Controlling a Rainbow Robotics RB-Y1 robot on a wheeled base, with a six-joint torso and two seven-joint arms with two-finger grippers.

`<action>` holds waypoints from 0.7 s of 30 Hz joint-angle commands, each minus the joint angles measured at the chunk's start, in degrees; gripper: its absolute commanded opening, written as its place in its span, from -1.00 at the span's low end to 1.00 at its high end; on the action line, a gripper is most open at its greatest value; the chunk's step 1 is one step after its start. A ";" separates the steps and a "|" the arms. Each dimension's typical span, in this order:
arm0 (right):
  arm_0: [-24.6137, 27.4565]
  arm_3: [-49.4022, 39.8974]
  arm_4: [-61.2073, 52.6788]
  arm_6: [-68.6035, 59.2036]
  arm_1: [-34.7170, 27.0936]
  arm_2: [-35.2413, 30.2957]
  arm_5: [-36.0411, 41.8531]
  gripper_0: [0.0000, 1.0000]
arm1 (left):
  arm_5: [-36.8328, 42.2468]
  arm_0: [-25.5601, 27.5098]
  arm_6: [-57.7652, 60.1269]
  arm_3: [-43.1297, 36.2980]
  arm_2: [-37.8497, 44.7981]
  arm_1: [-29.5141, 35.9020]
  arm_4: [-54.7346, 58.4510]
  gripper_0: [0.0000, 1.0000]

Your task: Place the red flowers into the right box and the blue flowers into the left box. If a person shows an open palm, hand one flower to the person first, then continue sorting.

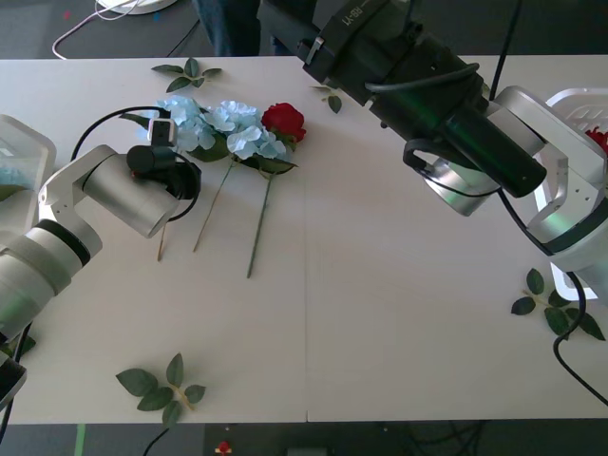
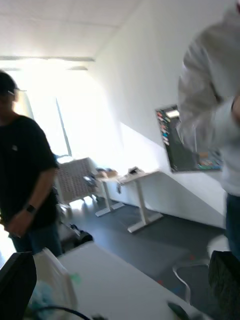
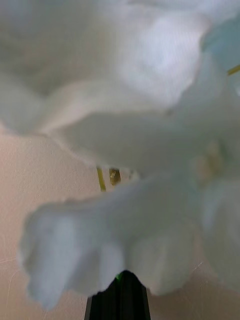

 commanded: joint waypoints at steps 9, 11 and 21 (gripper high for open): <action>9.78 -19.93 -7.68 1.07 -17.49 -2.80 21.40 1.00 | -2.91 2.94 2.88 0.60 0.25 2.19 -0.16 -1.00; 12.33 -23.62 -8.56 1.24 -19.69 -4.03 25.89 1.00 | -2.83 2.94 3.14 0.51 0.34 2.28 0.19 -1.00; 23.31 -41.55 -29.21 17.33 -23.64 -18.27 54.54 1.00 | 18.80 3.03 0.94 -16.36 10.36 5.18 4.76 -1.00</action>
